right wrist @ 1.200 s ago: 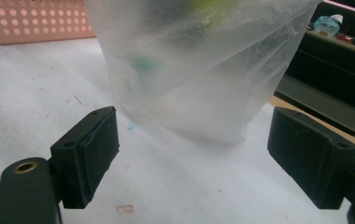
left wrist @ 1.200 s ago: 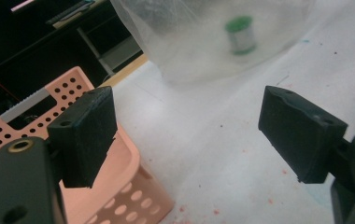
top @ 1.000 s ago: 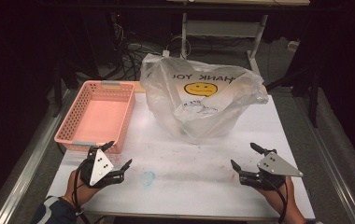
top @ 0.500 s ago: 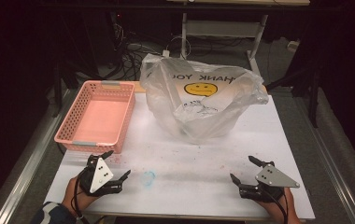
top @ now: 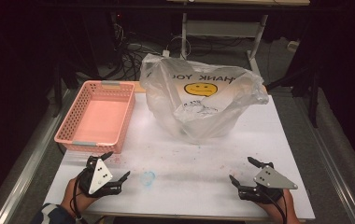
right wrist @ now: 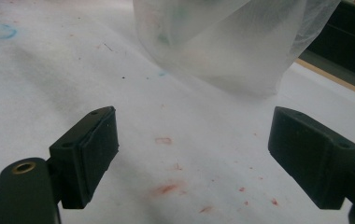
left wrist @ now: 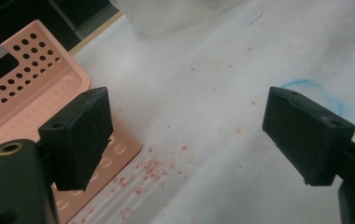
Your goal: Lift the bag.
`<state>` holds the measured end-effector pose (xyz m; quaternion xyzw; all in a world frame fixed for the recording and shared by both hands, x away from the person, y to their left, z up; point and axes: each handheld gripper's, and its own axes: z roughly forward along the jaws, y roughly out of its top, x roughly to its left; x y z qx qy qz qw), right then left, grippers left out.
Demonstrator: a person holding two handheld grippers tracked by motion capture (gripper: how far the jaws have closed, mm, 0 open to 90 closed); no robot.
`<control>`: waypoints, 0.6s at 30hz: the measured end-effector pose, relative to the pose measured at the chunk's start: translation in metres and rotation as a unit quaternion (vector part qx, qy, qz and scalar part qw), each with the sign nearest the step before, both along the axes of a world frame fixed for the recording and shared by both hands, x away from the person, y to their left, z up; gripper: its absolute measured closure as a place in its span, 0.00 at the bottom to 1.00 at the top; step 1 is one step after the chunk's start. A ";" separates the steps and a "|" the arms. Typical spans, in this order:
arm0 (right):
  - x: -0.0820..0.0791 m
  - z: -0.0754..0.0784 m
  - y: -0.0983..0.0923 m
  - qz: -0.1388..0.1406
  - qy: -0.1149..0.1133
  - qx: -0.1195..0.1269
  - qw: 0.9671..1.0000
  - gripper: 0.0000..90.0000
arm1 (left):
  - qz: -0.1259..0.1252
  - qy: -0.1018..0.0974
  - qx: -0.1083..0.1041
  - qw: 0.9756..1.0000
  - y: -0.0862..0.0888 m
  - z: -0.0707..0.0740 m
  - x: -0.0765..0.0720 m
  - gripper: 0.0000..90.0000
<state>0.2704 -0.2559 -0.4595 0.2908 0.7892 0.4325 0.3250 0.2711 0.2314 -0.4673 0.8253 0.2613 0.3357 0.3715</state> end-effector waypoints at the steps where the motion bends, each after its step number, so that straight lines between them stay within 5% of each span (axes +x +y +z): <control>1: 0.000 0.000 0.000 0.000 -0.001 -0.001 1.000 0.18 | 0.000 0.000 0.000 1.000 0.000 0.000 0.000 0.18; 18: 0.001 0.001 0.000 0.002 -0.003 -0.004 1.000 0.18 | -0.002 0.009 0.002 1.000 -0.002 -0.001 0.004 0.18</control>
